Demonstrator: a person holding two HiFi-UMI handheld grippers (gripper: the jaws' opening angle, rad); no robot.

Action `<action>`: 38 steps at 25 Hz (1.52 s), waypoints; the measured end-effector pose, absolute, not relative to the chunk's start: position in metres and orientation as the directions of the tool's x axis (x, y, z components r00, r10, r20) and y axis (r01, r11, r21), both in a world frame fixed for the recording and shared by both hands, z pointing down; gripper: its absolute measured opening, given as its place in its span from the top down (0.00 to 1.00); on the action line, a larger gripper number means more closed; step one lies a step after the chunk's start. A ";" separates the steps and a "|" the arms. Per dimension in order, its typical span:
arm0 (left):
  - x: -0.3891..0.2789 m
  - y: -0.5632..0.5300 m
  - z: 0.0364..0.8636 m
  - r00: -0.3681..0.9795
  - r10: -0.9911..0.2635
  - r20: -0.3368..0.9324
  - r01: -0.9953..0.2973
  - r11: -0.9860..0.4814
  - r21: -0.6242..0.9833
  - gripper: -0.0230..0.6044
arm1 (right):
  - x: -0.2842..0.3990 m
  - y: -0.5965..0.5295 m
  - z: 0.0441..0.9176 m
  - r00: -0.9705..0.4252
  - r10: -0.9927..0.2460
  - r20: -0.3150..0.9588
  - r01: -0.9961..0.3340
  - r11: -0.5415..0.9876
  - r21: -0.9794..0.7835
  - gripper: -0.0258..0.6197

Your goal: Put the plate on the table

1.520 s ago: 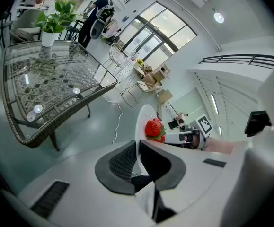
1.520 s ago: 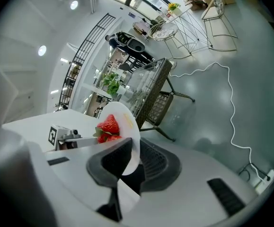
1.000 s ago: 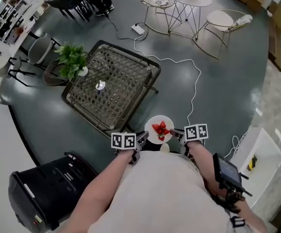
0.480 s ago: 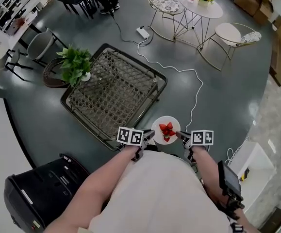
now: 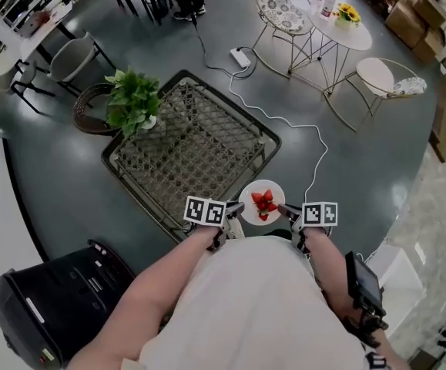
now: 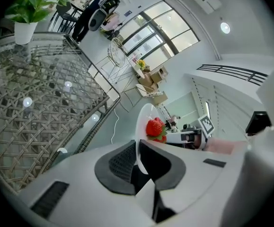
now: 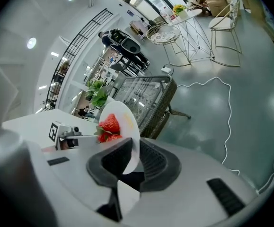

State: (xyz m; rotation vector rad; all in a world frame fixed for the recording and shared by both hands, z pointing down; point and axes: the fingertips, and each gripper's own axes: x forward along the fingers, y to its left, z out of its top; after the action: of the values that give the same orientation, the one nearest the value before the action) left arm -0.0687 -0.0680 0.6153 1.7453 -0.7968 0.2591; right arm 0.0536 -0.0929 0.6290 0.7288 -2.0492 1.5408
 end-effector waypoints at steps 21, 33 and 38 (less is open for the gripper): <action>-0.140 -0.144 0.627 0.612 -0.521 0.594 -0.659 0.078 0.748 0.94 | -0.029 -0.203 0.643 -0.755 0.114 0.645 -0.569 0.375 -0.732 0.89; -0.133 -0.185 0.681 0.667 -0.426 0.612 -0.606 0.169 0.777 0.94 | -0.020 -0.240 0.694 -0.705 0.186 0.685 -0.622 0.303 -0.722 0.89; -0.128 -0.188 0.704 0.700 -0.376 0.607 -0.585 0.185 0.789 0.94 | -0.014 -0.239 0.715 -0.698 0.209 0.685 -0.635 0.264 -0.726 0.89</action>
State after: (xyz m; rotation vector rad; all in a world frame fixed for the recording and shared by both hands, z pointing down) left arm -0.1276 -0.1879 0.7042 1.4278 -0.8554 0.1757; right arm -0.0137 -0.2388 0.7147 0.3873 -1.8301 1.5161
